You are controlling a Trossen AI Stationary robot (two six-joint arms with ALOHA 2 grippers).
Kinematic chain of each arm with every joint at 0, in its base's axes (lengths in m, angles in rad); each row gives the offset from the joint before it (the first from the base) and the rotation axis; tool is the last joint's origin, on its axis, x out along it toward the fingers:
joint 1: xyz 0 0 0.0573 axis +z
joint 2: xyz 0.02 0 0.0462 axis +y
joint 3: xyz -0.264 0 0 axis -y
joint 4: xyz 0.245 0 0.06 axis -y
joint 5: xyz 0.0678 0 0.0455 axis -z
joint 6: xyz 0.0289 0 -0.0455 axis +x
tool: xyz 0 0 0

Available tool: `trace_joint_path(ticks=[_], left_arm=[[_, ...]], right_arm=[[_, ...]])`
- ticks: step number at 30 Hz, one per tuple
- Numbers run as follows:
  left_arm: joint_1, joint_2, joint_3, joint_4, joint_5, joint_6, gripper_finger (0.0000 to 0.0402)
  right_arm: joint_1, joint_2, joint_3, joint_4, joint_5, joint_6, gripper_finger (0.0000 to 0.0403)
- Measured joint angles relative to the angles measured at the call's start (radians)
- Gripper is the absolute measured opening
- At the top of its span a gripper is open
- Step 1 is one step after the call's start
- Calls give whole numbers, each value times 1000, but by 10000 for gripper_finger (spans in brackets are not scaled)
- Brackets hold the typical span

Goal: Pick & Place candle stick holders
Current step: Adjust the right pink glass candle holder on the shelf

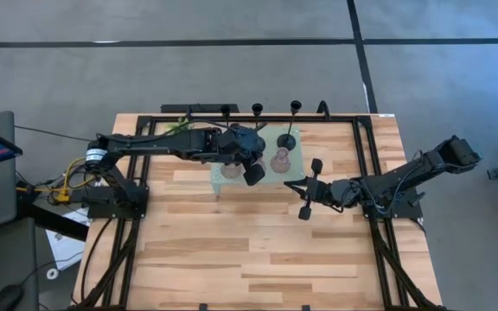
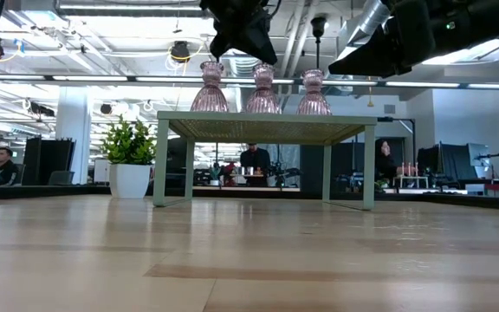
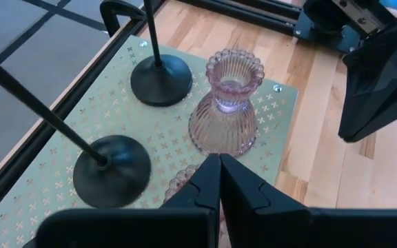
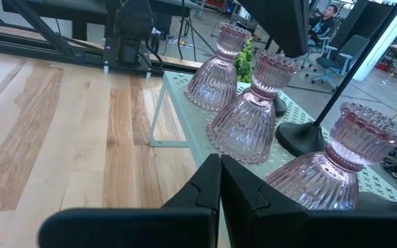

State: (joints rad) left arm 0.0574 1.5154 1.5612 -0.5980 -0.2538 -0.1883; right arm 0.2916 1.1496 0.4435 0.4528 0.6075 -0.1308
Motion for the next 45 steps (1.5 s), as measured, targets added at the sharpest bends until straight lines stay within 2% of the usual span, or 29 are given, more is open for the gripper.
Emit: trace_joint_path(ticks=[11,21,27,36,45], left_arm=[[-21,-54,0,-9,-36,29,4],[-40,-54,0,5,-59,55,5],[-39,-15,2,150,-4,133,5],[-8,32,2,197,-23,105,4],[1,78,1,219,-23,105,4]], right_arm=[[0,0,0,15,10,1,0],[26,-25,1,97,225,-33,0],[59,-108,1,47,313,-37,0],[132,-188,1,-32,415,-37,0],[139,-188,1,-61,395,-36,0]])
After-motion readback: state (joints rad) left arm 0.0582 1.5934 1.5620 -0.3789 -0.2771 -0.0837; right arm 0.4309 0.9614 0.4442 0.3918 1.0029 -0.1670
